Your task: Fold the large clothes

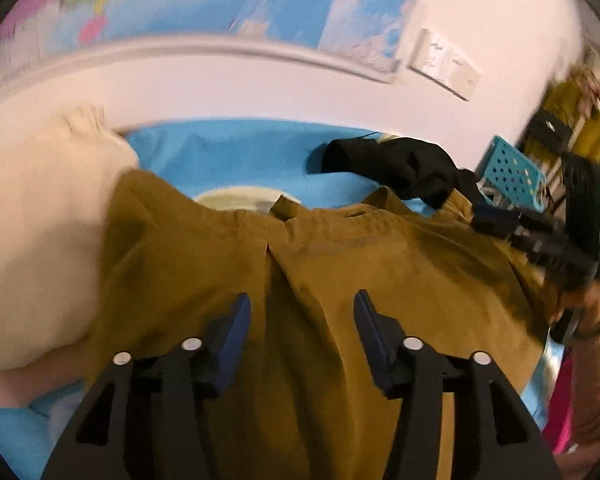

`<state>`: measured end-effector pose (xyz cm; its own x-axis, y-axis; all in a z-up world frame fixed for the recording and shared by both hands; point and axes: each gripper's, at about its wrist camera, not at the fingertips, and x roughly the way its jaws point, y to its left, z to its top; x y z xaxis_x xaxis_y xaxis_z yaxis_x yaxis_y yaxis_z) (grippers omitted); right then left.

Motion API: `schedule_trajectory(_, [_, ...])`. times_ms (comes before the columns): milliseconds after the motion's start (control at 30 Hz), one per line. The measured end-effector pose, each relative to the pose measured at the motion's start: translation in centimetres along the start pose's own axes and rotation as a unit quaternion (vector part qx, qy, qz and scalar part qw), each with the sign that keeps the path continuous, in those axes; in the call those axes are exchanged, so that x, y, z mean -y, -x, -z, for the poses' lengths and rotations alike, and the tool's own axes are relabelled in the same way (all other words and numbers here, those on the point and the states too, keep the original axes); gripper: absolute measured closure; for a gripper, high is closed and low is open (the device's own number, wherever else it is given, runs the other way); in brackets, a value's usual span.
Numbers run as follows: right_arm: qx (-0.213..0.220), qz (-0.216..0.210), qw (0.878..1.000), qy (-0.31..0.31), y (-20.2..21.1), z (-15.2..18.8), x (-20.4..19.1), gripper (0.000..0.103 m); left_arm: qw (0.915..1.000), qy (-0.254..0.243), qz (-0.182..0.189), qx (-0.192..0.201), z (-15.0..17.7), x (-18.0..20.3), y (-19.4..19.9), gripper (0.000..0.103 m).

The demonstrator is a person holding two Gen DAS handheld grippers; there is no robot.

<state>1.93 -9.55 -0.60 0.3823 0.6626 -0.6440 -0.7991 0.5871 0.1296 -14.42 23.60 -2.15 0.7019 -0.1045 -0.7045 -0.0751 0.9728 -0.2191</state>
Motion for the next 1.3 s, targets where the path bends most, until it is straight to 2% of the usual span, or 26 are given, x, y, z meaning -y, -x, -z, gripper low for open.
schedule_trajectory(67, [0.001, -0.017, 0.999, -0.037, 1.3, 0.7, 1.7, 0.059, 0.9999, -0.013, -0.005, 0.003, 0.8, 0.2, 1.1, 0.043])
schedule_trajectory(133, [-0.005, 0.003, 0.998, -0.055, 1.5, 1.9, 3.4, 0.059, 0.9999, -0.011, -0.001, -0.006, 1.5, 0.0, 1.2, 0.043])
schedule_trajectory(233, [-0.035, 0.032, 0.994, -0.099, 0.0, 4.1, 6.2, 0.059, 0.9993, -0.007, -0.025, -0.025, 2.5, -0.7, 0.2, 0.043])
schedule_trajectory(333, [-0.042, 0.018, 0.989, -0.14, -1.1, 5.4, 8.0, 0.057, 0.9991, 0.002, -0.031, -0.029, 3.1, -1.2, -0.4, 0.043])
schedule_trajectory(500, [-0.024, 0.036, 0.991, -0.124, -0.3, 4.8, 6.7, 0.054, 0.9981, -0.006, -0.055, -0.026, 3.3, -0.4, -0.3, 0.041])
schedule_trajectory(800, [0.036, -0.004, 0.992, -0.12, 5.8, 6.5, 4.4, 0.05, 0.9963, -0.011, -0.085, -0.003, 4.5, 0.2, 2.2, 0.038])
schedule_trajectory(900, [0.036, -0.004, 0.993, -0.116, 6.4, 7.6, 4.2, 0.049, 0.9969, -0.013, -0.077, 0.003, 5.2, 0.2, 3.1, 0.035])
schedule_trajectory(967, [0.017, 0.012, 0.991, -0.134, 5.6, 8.8, 5.2, 0.049, 0.9967, -0.01, -0.081, -0.001, 5.7, -0.1, 3.1, 0.035])
schedule_trajectory(1033, [0.001, 0.027, 0.987, -0.16, 4.5, 9.9, 6.5, 0.054, 0.9966, -0.004, -0.082, -0.006, 6.2, -0.5, 2.7, 0.035])
schedule_trajectory(1100, [0.014, 0.007, 0.983, -0.182, 4.3, 10.6, 7.4, 0.054, 0.9964, -0.002, -0.084, -0.008, 6.5, -0.5, 2.4, 0.035])
schedule_trajectory(1300, [0.032, 0.027, 0.983, -0.177, 5.6, 10.1, 5.9, 0.048, 0.9955, 0.0, -0.095, 0.004, 6.8, 0.1, 3.3, 0.034])
